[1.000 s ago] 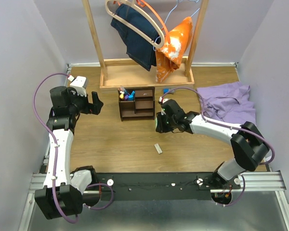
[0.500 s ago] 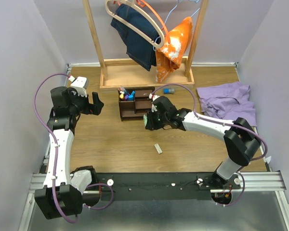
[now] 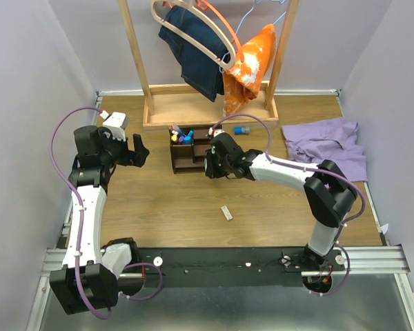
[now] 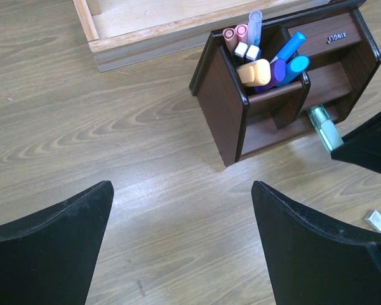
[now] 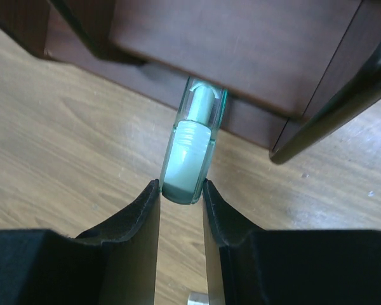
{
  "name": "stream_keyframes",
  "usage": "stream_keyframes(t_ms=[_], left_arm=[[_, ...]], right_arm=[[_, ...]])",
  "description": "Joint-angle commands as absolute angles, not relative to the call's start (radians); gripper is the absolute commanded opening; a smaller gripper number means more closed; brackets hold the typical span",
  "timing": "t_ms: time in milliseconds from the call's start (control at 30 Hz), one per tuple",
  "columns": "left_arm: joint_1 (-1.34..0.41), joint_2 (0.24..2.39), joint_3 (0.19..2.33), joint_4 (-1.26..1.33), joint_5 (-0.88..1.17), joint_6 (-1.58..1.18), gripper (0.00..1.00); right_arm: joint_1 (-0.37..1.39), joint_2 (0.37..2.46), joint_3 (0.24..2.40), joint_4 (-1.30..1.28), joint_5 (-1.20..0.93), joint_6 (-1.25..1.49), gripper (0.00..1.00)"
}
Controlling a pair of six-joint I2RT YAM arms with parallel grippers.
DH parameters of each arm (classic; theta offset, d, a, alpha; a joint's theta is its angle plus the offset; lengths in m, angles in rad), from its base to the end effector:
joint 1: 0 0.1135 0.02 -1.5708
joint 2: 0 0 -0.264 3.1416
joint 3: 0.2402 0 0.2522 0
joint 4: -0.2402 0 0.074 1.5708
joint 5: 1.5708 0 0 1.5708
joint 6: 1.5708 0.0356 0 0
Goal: Sort the stationery into containers
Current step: Place the stationery in the storage box.
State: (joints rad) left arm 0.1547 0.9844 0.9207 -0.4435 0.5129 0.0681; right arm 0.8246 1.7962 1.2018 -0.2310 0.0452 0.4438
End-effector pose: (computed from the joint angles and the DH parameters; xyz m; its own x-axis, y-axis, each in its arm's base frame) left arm 0.2141 0.0157 0.3267 -0.4591 -0.0116 -0.8883 0.3215 0.9300 -0.1783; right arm 0.2658 0.2852 0.2028 -0.7565 -0.1864 -0.6268 -0.4295 0.8645 0.2612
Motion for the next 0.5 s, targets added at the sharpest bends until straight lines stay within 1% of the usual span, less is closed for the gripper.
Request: stream_keyframes(t_ms=[0,467], left_arm=[[0.152,0.968,0.904,-0.430,0.523,0.075,0.99],[0.147,0.960,0.911,-0.453,0.508,0.094,0.99]], right_arm=[[0.819,1.830,1.255,-0.238,0.150,0.452,0.10],[0.764,1.911,1.342,-0.229,0.235,0.469,0.11]])
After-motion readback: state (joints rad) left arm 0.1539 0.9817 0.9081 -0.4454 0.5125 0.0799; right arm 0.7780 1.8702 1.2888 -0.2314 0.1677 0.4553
